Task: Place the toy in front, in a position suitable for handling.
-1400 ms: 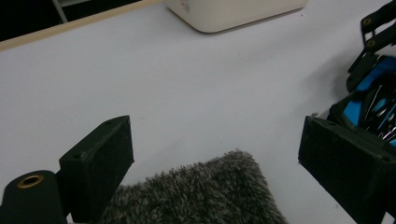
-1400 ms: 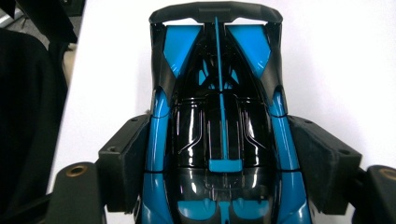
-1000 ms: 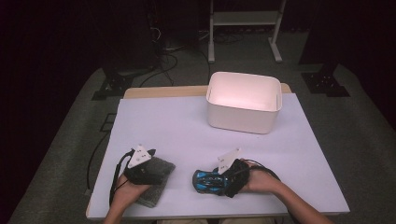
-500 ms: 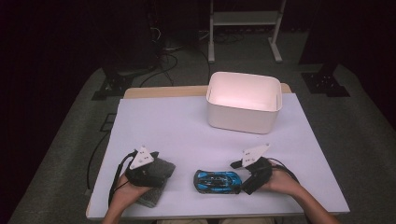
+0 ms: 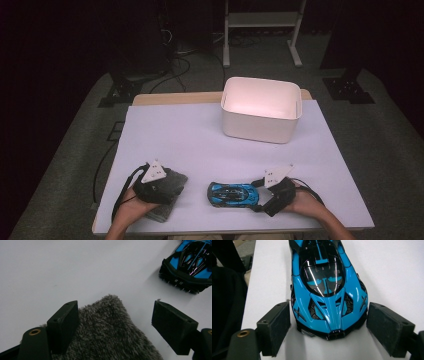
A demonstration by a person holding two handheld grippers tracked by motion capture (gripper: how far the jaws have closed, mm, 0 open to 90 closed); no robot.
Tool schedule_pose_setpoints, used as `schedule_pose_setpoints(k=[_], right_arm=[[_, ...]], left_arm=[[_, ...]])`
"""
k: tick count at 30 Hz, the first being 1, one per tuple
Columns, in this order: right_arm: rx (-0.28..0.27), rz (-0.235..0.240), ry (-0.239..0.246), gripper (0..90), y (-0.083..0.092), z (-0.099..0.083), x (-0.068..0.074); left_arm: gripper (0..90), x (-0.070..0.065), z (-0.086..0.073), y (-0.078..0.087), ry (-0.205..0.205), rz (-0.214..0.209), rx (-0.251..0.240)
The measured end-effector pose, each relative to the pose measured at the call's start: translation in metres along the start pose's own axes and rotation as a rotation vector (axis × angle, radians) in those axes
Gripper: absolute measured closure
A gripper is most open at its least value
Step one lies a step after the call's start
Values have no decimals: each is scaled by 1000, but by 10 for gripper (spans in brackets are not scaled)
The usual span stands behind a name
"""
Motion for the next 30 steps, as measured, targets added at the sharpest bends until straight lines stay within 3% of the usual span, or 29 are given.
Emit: schedule_pose_setpoints(k=[8, 11, 12, 14, 18, 25, 27, 30], right_arm=[[16, -25, 41, 172, -2, 0, 3], [18, -27, 42, 169, -2, 0, 4], [19, -28, 42, 169, -3, 0, 4], [22, -29, 47, 168, -3, 0, 4], [22, -29, 48, 168, -3, 0, 4], [21, -30, 46, 168, -3, 0, 4], [21, -29, 45, 168, -3, 0, 4], [22, -30, 46, 168, -3, 0, 4]], left_arm=[[304, -5, 3, -6, -30, 8, 18], [346, -6, 3, -13, -40, 15, 60], [362, -5, 2, -15, -56, 18, 88], [424, -5, -2, -23, -50, 19, 153], [539, -1, -5, -24, 13, 17, 147], [745, 1, -3, -22, 28, 7, 148], [768, 2, -3, -22, 14, -7, 144], [792, 4, 0, -21, 27, -40, 128]])
Point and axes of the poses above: each handheld gripper's, and its own axes: y roughly backward along the jaws, z roughly out of its top, x roughly to its left, the point moved 1 cm from there along -y, roughly forward along the jaws, and after that the axes turned 6 degrees about z, right-handed, at the moved point
